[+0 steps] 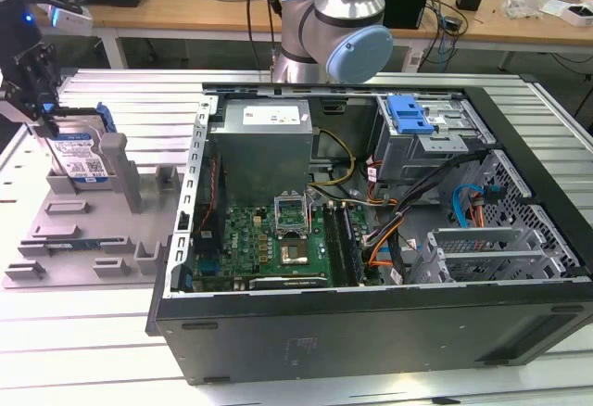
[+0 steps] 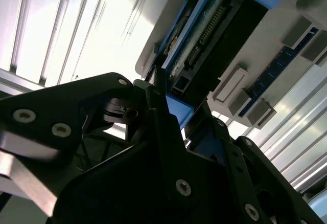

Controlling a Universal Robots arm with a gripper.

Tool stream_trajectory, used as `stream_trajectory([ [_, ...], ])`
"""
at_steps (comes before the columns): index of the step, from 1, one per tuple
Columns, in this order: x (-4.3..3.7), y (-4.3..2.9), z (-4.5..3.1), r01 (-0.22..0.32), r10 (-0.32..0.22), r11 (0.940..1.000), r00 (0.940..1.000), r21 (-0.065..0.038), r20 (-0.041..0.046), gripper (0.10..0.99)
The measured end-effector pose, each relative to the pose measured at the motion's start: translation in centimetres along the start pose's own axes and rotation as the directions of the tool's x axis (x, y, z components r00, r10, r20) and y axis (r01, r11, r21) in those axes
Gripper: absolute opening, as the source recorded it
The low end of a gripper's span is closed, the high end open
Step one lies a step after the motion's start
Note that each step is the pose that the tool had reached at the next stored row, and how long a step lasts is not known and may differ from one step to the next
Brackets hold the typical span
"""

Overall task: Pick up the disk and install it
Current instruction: 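Pick up the disk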

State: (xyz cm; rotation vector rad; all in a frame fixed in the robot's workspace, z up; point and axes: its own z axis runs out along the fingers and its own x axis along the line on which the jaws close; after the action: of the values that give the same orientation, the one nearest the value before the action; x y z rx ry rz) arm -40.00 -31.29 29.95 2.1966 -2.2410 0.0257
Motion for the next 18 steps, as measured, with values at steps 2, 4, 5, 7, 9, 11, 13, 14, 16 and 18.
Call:
stream_trajectory([
  [2, 0.03, 0.00, 0.00, 0.000, 0.000, 1.0000, 1.0000, 0.000, -0.0001, 0.392],
  [4, 0.08, 0.00, 0.03, 0.000, 0.000, 1.0000, 1.0000, 0.000, 0.0000, 0.365],
  [5, 0.09, 0.00, 0.04, 0.000, 0.000, 1.0000, 1.0000, 0.000, -0.0001, 0.365],
  [7, 0.09, 0.01, 0.04, 0.000, 0.000, 1.0000, 1.0000, 0.000, -0.0001, 0.365],
  [9, 0.10, 0.01, 0.05, 0.000, 0.000, 1.0000, 1.0000, 0.000, -0.0001, 0.365],
  [11, 0.09, 0.00, 0.05, 0.000, 0.000, 1.0000, 1.0000, 0.000, -0.0001, 0.365],
  [13, 0.09, 0.00, 0.06, 0.000, 0.000, 1.0000, 1.0000, 0.000, -0.0001, 0.365],
  [14, 0.09, 0.00, 0.06, 0.000, 0.000, 1.0000, 1.0000, 0.000, -0.0001, 0.365],
  [16, 0.09, 0.00, 0.06, 0.000, 0.000, 1.0000, 1.0000, 0.000, -0.0001, 0.365],
  [18, 0.09, 0.00, 0.00, 0.000, 0.000, 1.0000, 1.0000, 0.000, 0.0000, 0.365],
])
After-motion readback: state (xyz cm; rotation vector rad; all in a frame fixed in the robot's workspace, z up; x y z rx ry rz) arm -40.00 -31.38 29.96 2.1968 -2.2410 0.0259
